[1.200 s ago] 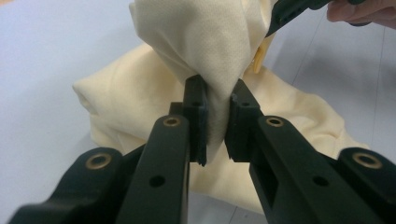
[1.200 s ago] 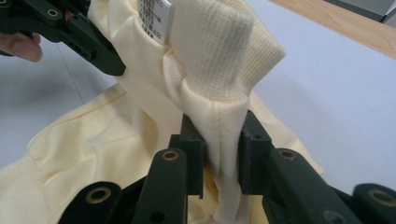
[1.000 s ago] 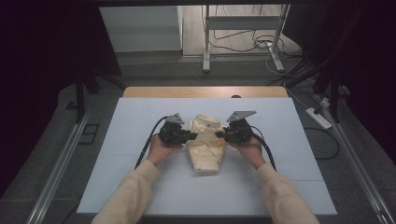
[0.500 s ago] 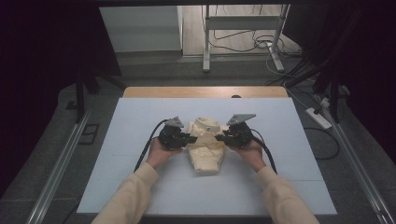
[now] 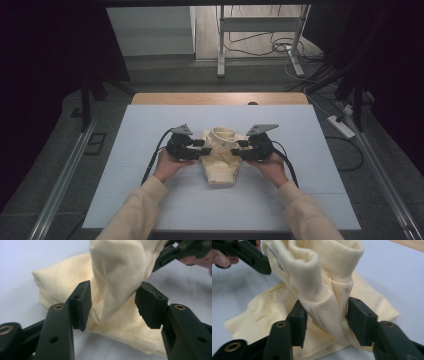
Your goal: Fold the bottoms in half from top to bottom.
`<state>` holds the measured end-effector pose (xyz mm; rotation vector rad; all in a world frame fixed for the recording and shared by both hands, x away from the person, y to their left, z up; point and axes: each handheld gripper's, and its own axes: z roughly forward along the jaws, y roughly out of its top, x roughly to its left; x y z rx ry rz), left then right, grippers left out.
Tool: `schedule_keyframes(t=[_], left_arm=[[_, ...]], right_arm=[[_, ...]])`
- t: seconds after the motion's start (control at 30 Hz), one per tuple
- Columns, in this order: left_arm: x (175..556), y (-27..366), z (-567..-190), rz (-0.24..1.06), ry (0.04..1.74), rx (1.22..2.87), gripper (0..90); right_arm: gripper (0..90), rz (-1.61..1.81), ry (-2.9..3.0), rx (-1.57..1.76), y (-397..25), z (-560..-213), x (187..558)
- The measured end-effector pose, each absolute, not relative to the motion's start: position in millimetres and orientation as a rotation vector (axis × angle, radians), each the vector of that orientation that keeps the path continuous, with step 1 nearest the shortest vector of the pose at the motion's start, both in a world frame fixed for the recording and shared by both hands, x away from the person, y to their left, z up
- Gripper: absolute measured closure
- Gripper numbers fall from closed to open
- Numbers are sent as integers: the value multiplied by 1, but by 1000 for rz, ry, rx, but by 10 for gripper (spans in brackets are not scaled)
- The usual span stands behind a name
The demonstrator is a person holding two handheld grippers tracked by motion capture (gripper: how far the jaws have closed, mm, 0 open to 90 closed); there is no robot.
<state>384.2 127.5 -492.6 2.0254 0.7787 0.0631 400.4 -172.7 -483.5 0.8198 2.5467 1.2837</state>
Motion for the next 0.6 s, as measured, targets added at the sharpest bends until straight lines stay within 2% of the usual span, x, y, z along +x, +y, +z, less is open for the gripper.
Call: schedule_keyframes(t=[0.2,0.43,0.6], left_arm=[[365,137,-492,57,776,2070,410],[351,156,-492,77,827,2027,428],[354,155,-487,127,837,1992,474]], right_arm=[[370,1284,2560,837,-183,-484,375],[365,1260,2573,881,-201,-483,356],[380,1285,2532,900,-204,-473,356]])
